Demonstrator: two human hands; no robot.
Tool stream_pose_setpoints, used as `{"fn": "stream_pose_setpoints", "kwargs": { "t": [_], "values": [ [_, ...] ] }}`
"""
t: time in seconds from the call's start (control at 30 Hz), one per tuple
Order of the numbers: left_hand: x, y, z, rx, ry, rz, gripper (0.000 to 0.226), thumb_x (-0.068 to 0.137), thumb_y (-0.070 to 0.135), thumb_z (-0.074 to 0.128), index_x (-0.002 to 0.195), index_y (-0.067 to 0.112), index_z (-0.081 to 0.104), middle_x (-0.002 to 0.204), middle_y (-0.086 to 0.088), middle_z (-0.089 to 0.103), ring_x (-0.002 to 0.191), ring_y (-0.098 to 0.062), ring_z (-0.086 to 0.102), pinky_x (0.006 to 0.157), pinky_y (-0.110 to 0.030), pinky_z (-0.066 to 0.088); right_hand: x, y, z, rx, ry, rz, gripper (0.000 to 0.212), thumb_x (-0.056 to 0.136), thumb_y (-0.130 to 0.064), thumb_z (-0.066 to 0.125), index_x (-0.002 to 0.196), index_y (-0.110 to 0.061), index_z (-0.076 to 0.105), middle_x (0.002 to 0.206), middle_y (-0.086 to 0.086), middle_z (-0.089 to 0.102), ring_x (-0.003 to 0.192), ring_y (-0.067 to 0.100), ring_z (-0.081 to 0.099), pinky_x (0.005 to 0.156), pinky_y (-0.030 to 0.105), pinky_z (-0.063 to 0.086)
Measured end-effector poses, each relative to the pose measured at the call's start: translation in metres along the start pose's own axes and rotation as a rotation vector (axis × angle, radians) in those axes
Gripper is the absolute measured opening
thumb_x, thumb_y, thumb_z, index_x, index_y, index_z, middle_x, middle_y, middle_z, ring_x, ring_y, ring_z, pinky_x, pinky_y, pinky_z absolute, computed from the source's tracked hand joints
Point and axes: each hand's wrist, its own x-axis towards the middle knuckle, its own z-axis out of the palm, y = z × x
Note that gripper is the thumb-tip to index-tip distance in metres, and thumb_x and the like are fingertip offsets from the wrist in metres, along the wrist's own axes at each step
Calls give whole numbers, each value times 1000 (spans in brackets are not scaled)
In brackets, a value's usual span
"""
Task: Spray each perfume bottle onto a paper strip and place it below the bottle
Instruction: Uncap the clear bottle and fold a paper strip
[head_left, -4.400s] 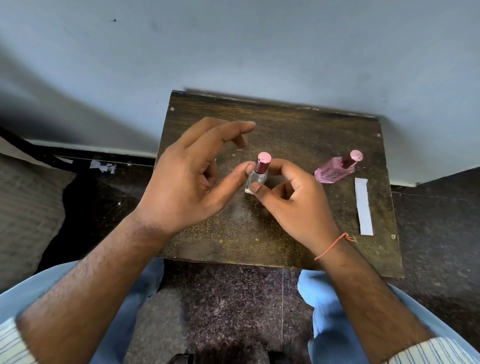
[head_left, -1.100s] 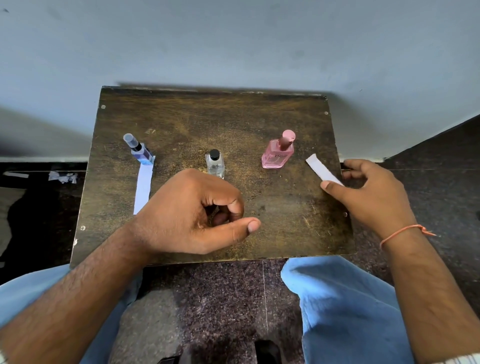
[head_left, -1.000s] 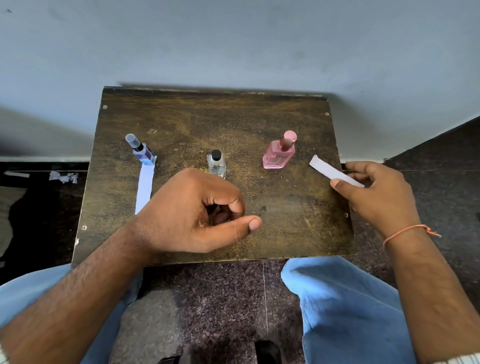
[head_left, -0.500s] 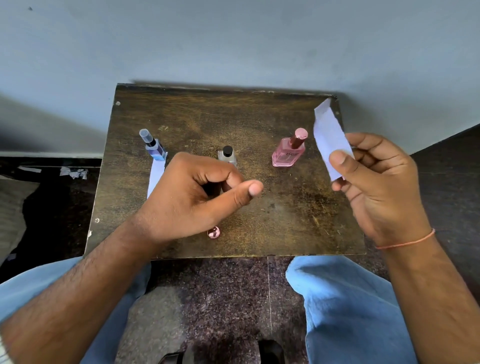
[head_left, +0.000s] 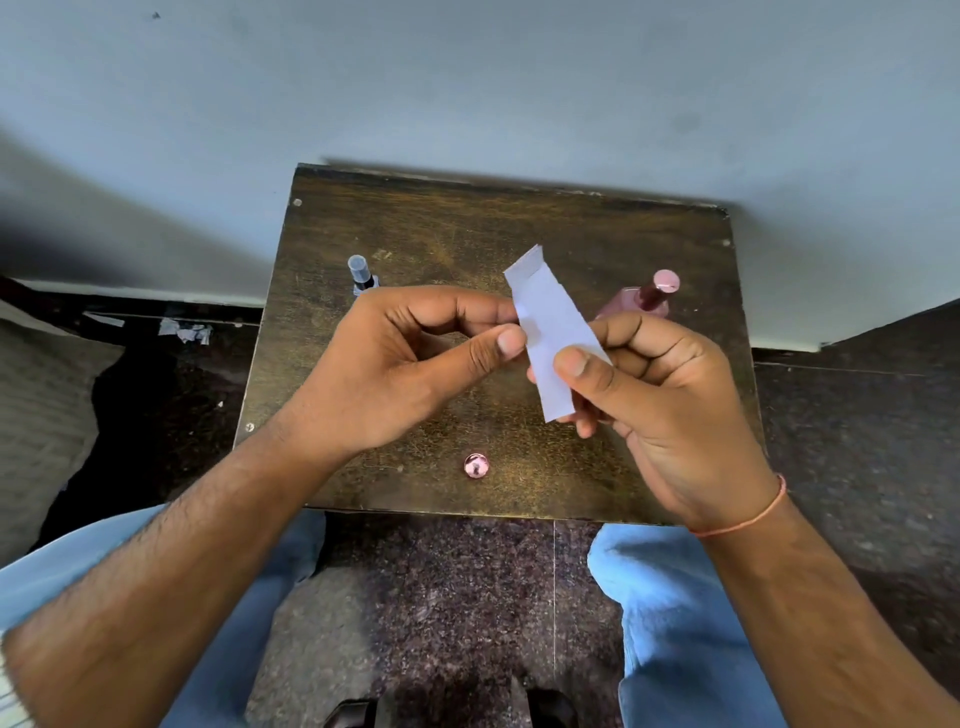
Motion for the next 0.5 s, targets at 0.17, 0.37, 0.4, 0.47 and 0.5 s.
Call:
{"fn": "stream_pose_setpoints", "kwargs": {
  "t": [0.17, 0.37, 0.4, 0.47, 0.5],
  "values": [
    [-3, 3, -11, -31, 1, -27, 22, 96, 7, 67, 115, 3, 76, 78, -2, 80, 55, 10, 54, 57, -3, 41, 3, 4, 16, -31, -46, 23, 16, 79, -29, 85, 87, -16, 83, 72, 17, 76, 56, 18, 66, 51, 28, 51],
    [-13, 0, -30, 62, 62, -40, 13, 98, 13, 71, 106, 10, 81, 71, 7, 77, 49, 5, 47, 52, -10, 37, 5, 1, 28, -55, -109, 111, 15, 86, -31, 80, 87, -17, 84, 90, 16, 83, 65, 25, 74, 45, 28, 50],
    [-14, -1, -33, 106, 65, -30, 9, 99, 17, 75, 103, 15, 82, 77, -5, 80, 50, -3, 49, 50, -17, 38, 5, 1, 29, -50, -125, 133, 16, 86, -32, 79, 86, -18, 84, 92, 18, 84, 64, 24, 73, 44, 28, 50],
    [-16, -4, -39, 221, 69, -3, 7, 98, 25, 78, 102, 22, 83, 86, -16, 80, 54, -20, 57, 50, -30, 43, 6, 2, 31, -35, -164, 167, 13, 87, -31, 80, 85, -18, 85, 92, 20, 83, 62, 24, 72, 43, 28, 50],
    [-17, -5, -41, 274, 69, 8, 8, 97, 28, 78, 102, 24, 83, 87, -15, 80, 58, -19, 61, 52, -32, 47, 6, 3, 31, -27, -182, 176, 14, 87, -31, 83, 87, -17, 85, 90, 21, 83, 61, 24, 72, 42, 27, 50]
  ]
}}
